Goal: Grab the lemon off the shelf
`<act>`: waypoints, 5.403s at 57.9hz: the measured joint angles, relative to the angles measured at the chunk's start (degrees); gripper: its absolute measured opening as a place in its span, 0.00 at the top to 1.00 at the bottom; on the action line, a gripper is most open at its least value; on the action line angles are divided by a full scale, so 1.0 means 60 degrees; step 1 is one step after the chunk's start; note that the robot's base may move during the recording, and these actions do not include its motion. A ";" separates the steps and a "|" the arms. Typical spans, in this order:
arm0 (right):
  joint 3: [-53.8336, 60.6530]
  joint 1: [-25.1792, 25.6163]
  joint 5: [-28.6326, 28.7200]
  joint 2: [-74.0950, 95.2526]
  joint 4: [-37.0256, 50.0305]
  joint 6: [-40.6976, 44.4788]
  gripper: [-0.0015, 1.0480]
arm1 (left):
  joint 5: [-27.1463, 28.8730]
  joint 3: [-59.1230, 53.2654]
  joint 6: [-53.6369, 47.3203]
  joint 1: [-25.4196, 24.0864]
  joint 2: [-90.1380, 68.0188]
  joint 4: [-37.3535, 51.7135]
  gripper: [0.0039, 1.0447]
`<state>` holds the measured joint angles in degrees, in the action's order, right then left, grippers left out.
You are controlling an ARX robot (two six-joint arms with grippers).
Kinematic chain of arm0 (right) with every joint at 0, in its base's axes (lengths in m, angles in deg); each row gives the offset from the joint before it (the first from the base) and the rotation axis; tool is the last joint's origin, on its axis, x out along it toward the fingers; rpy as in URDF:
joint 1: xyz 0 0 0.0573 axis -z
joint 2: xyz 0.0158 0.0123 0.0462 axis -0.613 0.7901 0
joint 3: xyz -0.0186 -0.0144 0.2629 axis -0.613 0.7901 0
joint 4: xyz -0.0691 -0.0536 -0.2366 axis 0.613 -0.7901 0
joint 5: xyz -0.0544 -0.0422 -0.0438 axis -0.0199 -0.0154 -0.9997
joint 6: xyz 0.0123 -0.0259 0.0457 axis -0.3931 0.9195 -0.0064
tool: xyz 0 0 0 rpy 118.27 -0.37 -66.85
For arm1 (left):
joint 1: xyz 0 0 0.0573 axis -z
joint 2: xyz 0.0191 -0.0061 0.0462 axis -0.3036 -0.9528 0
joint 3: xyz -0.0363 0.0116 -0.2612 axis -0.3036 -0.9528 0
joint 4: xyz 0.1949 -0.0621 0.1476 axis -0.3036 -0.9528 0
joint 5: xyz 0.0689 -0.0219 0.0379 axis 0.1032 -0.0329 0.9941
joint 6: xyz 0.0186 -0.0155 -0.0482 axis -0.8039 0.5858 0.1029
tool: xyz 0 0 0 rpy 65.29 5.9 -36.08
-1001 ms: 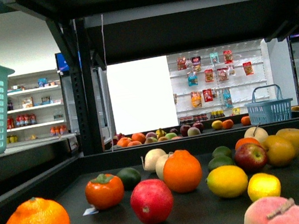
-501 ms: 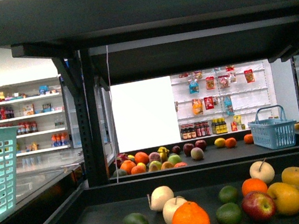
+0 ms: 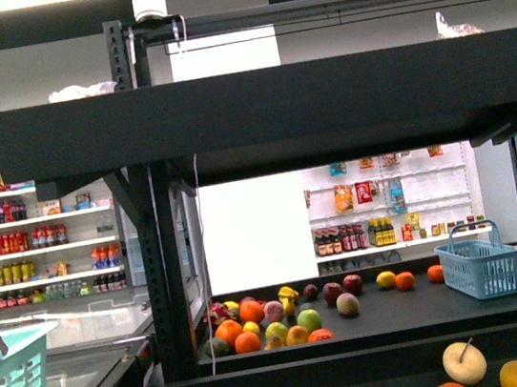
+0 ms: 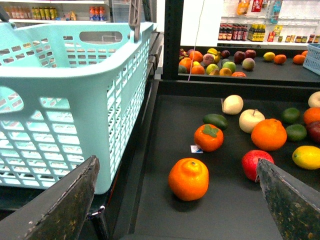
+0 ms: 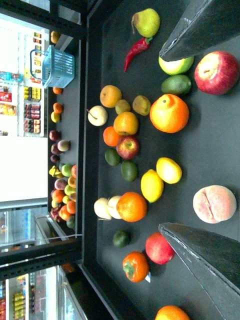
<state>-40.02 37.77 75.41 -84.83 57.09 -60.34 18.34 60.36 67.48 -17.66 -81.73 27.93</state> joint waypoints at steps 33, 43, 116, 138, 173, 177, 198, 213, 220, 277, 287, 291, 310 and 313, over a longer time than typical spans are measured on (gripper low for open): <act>0.0000 0.0000 -0.0004 0.0000 0.0007 0.0000 0.07 | -0.0004 0.0000 -0.0004 0.0000 0.0000 0.0004 0.08; 0.0000 0.0000 -0.0004 0.0000 0.0007 0.0000 0.07 | 0.0922 0.0142 0.0361 0.0277 -0.0240 -0.0412 0.08; 0.0000 0.0000 -0.0004 0.0000 0.0007 0.0000 0.07 | -0.4255 0.9602 1.1023 -0.4131 -1.5497 0.3934 0.08; 0.0000 0.0000 -0.0004 0.0000 0.0007 0.0000 0.07 | -0.3734 1.0768 1.1624 -0.3898 -1.6914 0.4357 0.08; 0.0000 0.0000 -0.0007 0.0000 0.0007 0.0000 0.07 | -0.3690 1.1224 1.1872 -0.3796 -1.7358 0.4401 0.83; 0.0000 0.0000 -0.0004 0.0000 0.0007 0.0000 0.07 | -0.3727 1.1107 1.1712 -0.3774 -1.7289 0.4470 0.84; 0.0000 0.0000 -0.0007 0.0000 0.0007 0.0000 0.07 | -0.4739 0.9610 0.9887 -0.2863 -1.5835 0.4670 0.85; 0.0000 0.0000 -0.0004 0.0000 0.0007 0.0000 0.07 | -0.6641 0.8630 0.8429 -0.0984 -1.4608 0.4368 0.89; 0.0000 0.0000 -0.0007 0.0000 0.0007 0.0000 0.07 | -0.6645 0.8488 0.7843 -0.0233 -1.4575 0.4262 0.89; 0.0000 0.0000 -0.0007 0.0000 0.0007 0.0000 0.07 | -0.6430 0.9908 0.7439 0.3818 -1.7045 0.5435 0.89; 0.0000 0.0000 -0.0007 0.0000 0.0007 0.0000 0.07 | -0.6390 1.0156 0.7395 0.4000 -1.7216 0.5340 0.89; 0.0000 0.0000 -0.0007 0.0000 0.0007 0.0000 0.07 | -0.6186 1.0295 0.7289 0.4000 -1.7238 0.5071 0.89; -0.1147 0.0368 -0.1242 0.5293 0.0047 -0.2951 0.07 | -0.5974 1.0342 0.6998 0.3956 -1.7252 0.5031 0.89; -0.1497 0.0616 -0.0998 0.6648 0.0710 -0.3136 0.07 | -0.5978 1.0342 0.7002 0.3956 -1.7252 0.5031 0.89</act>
<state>-49.00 41.47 69.42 -44.94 61.35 -79.16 -17.53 122.42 109.49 6.08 -185.25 58.11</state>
